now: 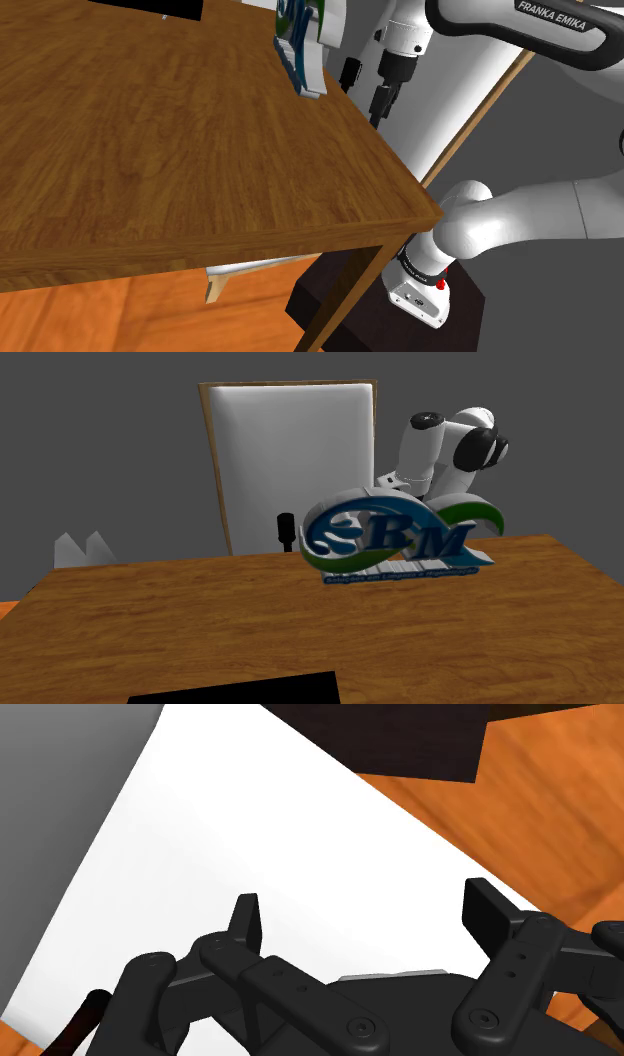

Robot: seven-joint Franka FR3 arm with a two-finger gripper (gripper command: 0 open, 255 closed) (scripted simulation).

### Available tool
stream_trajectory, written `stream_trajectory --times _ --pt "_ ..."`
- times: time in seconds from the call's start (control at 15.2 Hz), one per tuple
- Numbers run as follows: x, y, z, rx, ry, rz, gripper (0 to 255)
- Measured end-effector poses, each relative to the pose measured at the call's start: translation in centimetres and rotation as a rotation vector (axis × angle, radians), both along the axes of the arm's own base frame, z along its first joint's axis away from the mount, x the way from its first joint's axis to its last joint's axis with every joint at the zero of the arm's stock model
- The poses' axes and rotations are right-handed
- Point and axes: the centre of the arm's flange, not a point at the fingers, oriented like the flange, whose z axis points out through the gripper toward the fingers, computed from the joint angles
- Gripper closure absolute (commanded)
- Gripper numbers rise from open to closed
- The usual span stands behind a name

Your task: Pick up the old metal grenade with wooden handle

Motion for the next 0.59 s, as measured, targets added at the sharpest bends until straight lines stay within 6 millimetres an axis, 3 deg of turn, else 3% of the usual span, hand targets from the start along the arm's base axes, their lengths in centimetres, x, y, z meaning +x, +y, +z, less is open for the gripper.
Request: stream_trajectory --times 0.2,0.59 --pt "1.1 -1.1 0.3 0.004 -0.002 -0.005 0" --pt "6.3 -6.7 2.2 0.022 -0.009 -0.03 0"
